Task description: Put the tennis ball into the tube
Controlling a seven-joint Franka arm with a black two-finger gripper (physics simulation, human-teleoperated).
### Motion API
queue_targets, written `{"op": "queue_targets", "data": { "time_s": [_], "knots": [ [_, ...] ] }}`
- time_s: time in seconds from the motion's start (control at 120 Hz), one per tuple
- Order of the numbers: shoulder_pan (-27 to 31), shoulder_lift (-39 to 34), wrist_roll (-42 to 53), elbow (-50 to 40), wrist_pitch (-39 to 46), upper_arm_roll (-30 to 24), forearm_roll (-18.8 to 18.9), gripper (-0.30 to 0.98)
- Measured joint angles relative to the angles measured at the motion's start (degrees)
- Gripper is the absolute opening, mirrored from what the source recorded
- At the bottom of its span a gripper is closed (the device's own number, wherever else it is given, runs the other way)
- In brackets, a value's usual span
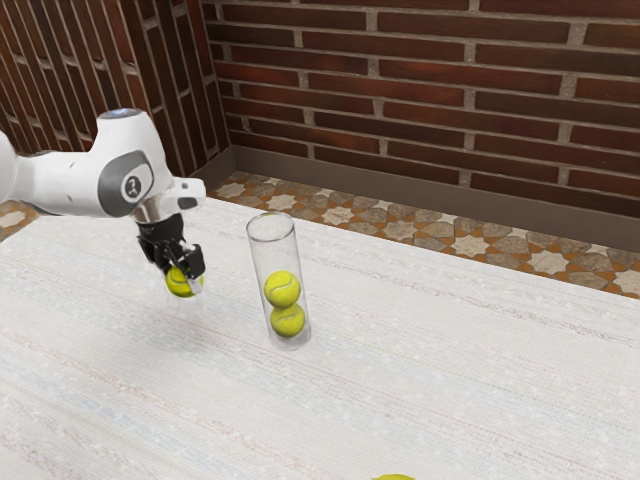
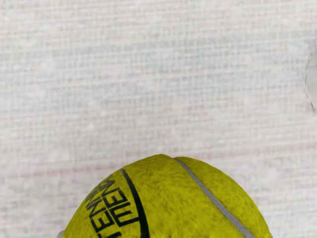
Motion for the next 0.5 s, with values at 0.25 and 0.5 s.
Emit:
{"op": "queue_targets", "data": {
  "time_s": [0.25, 0.5],
  "knots": [
    [-0.52, -9.23, -1.06, 3.90, 0.47, -4.72, -4.46, 0.34],
    [-2.33, -6.70, -1.68, 9.42, 2.39, -7.84, -9.43, 0.36]
  ]
}}
